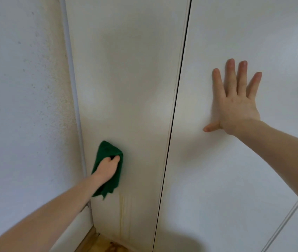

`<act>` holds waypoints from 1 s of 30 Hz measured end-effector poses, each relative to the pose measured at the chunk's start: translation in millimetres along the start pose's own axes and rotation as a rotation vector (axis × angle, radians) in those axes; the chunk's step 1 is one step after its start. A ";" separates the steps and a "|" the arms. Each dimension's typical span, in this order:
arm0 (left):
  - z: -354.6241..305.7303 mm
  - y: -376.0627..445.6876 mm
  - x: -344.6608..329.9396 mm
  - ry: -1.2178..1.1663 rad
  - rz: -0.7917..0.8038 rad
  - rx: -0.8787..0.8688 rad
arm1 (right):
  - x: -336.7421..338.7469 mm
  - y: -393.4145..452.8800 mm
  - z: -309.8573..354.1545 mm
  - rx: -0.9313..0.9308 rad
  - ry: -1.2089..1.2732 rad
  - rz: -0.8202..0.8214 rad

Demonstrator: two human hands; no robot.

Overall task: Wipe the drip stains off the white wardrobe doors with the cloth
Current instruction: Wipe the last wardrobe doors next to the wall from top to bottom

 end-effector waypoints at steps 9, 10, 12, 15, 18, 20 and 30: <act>49.3 53.8 11.6 0.013 -0.022 0.128 | -3.3 1.1 1.1 -0.007 0.022 0.013; 58.6 54.4 2.6 0.009 -0.020 0.155 | -4.1 1.6 -0.3 -0.009 0.018 0.012; 75.8 50.6 -7.2 0.004 -0.008 0.203 | -3.3 0.3 -0.5 -0.011 0.029 -0.003; 97.2 39.5 -29.2 -0.016 0.030 0.248 | -1.6 0.5 -1.3 -0.011 0.045 -0.028; 112.7 14.4 -58.9 -0.005 0.097 0.296 | 0.9 -1.1 0.7 -0.015 0.072 -0.050; 117.8 -5.5 -82.4 -0.003 0.146 0.309 | 1.7 -4.6 1.9 -0.017 0.089 -0.066; 135.7 -77.0 -172.2 -0.166 0.367 0.268 | -58.2 -151.4 82.6 0.161 0.598 -0.214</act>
Point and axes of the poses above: each hand's wrist, its own y-axis towards the middle knuckle, its own x-axis out of the back of the hand, z = x × y, the point moved 10 cm from there along y, towards the middle knuckle, and after that the axes turned 10 degrees about -y, right-handed, at the moved point
